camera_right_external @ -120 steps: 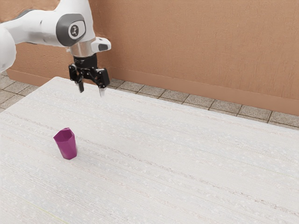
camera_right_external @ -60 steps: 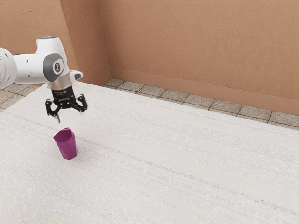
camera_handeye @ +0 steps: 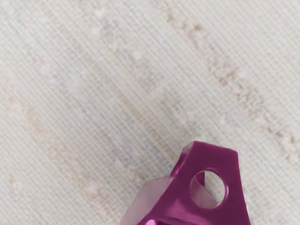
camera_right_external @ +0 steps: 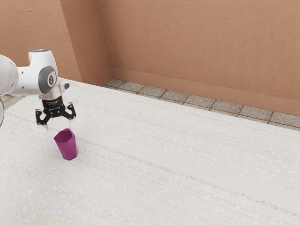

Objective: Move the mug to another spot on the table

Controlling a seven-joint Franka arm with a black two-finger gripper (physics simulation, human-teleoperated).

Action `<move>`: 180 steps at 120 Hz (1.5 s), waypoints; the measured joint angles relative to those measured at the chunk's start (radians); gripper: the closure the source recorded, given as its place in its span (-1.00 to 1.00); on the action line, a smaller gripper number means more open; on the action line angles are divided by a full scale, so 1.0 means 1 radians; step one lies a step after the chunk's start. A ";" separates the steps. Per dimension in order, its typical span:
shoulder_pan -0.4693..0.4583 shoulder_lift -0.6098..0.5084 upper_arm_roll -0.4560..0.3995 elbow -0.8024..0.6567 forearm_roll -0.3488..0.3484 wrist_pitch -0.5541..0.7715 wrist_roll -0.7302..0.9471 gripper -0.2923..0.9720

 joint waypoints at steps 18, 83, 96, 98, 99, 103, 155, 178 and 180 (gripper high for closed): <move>0.022 0.083 0.002 0.083 -0.042 0.024 0.002 -0.54; 0.028 0.141 -0.012 0.071 -0.205 0.077 0.197 -0.54; 0.028 0.150 -0.012 0.069 -0.218 0.080 0.228 -0.54; 0.028 0.152 -0.012 0.069 -0.219 0.080 0.233 -0.54; 0.028 0.152 -0.012 0.069 -0.220 0.080 0.235 -0.54; 0.028 0.155 -0.012 0.070 -0.222 0.081 0.243 -0.53; 0.028 0.162 -0.001 0.070 -0.212 0.077 0.315 -0.48; 0.028 0.162 0.000 0.070 -0.214 0.072 0.317 -0.44; 0.028 0.162 0.000 0.070 -0.214 0.071 0.317 -0.42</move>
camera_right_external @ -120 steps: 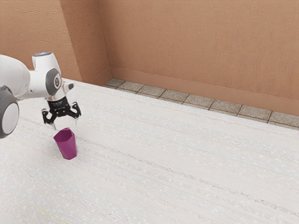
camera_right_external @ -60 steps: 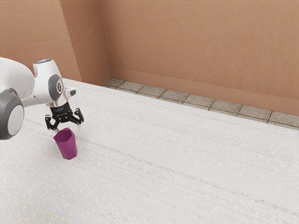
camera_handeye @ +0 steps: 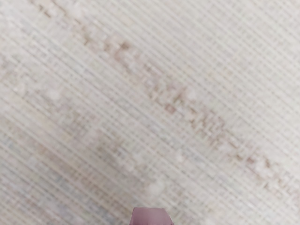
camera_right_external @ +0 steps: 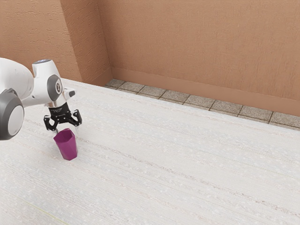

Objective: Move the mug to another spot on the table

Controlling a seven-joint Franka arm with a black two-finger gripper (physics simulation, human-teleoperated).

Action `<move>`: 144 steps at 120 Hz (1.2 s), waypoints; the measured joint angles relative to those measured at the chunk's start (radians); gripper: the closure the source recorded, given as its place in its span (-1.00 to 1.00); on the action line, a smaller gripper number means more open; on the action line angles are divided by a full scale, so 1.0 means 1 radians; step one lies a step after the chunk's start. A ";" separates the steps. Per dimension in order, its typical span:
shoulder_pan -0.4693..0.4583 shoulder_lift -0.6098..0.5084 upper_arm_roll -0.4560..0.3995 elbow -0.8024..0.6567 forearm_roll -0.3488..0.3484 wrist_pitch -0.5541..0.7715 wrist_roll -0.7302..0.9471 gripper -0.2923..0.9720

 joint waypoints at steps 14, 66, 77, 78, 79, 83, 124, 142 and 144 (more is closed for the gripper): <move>0.000 -0.001 0.000 0.001 0.000 -0.001 -0.001 -0.24; 0.000 -0.003 0.008 -0.002 -0.077 -0.046 -0.009 0.30; 0.000 -0.004 0.010 -0.001 -0.075 -0.050 -0.015 0.34; 0.000 -0.004 0.011 -0.001 -0.075 -0.050 -0.015 0.34; 0.000 -0.004 0.011 -0.001 -0.075 -0.050 -0.016 0.34; 0.000 -0.005 0.013 0.000 -0.075 -0.051 -0.017 0.39; 0.000 -0.044 0.015 0.013 -0.065 -0.082 -0.032 0.58; -0.001 -0.082 0.000 0.018 -0.064 -0.110 -0.039 0.60; -0.001 -0.085 -0.005 0.018 -0.069 -0.114 -0.040 0.60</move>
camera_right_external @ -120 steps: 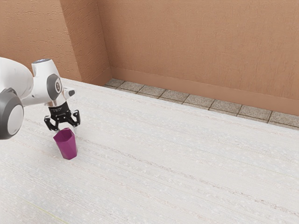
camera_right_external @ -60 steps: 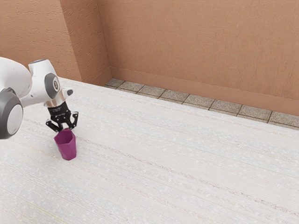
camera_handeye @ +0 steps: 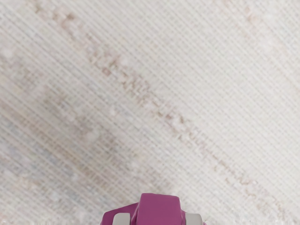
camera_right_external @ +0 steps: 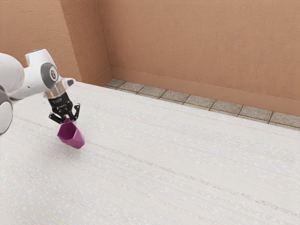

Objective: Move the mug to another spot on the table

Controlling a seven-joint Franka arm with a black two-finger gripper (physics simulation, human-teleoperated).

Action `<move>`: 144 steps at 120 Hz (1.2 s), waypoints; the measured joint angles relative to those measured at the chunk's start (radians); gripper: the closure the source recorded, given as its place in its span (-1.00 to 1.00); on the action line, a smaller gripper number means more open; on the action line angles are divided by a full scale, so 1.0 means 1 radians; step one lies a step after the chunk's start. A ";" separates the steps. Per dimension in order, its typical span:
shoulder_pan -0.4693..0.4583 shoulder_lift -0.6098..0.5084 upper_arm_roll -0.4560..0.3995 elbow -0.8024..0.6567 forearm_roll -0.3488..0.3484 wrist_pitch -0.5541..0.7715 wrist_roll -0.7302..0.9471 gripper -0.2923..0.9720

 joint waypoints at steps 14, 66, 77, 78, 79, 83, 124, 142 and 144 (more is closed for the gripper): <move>-0.001 -0.008 -0.029 0.000 -0.051 -0.040 -0.004 0.62; -0.038 0.318 -0.152 0.488 -0.122 -0.501 -0.157 0.64; -0.060 0.364 -0.171 0.549 -0.120 -0.543 -0.198 0.64; -0.061 0.368 -0.173 0.553 -0.120 -0.546 -0.202 0.64; -0.062 0.372 -0.175 0.558 -0.121 -0.548 -0.205 0.64; -0.067 0.388 -0.183 0.581 -0.123 -0.558 -0.219 0.64; -0.095 0.476 -0.219 0.664 -0.134 -0.575 -0.335 0.64; -0.095 0.488 -0.220 0.662 -0.135 -0.569 -0.372 0.65; -0.095 0.488 -0.220 0.662 -0.135 -0.568 -0.376 0.65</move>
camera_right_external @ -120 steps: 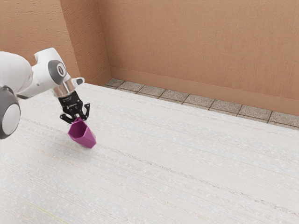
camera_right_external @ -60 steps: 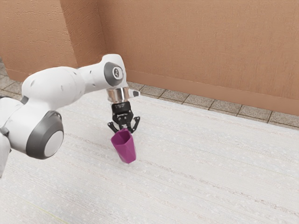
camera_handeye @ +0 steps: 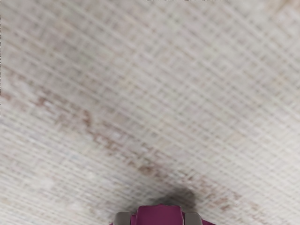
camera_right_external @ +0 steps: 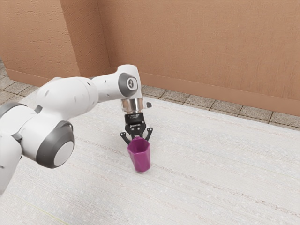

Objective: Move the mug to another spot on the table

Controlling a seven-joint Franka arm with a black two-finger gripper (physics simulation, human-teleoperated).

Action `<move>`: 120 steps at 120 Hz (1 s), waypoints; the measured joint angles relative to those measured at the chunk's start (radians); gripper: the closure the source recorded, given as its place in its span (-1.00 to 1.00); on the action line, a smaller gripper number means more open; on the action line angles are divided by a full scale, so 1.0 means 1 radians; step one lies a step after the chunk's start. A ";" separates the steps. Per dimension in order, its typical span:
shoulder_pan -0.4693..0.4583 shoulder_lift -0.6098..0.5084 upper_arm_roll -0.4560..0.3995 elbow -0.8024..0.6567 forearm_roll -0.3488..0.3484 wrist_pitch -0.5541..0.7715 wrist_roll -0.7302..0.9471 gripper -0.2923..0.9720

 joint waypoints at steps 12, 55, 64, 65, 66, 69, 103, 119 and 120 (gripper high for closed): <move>0.000 0.000 0.001 -0.001 -0.002 0.003 -0.020 0.49; -0.012 -0.027 0.009 -0.008 -0.014 0.016 -0.070 -0.33; -0.017 -0.052 0.012 -0.011 -0.014 0.032 -0.076 -0.39; -0.017 -0.054 0.015 -0.011 -0.014 0.034 -0.077 -0.40; -0.018 -0.056 0.018 -0.011 -0.014 0.036 -0.078 -0.40; -0.018 -0.060 0.028 -0.008 -0.014 0.042 -0.079 -0.42; -0.019 -0.515 -0.022 -0.256 0.251 0.168 -0.017 -0.51; -0.031 -0.837 -0.193 -0.469 0.523 0.165 0.070 -0.52; -0.034 -0.843 -0.200 -0.472 0.533 0.163 0.076 -0.52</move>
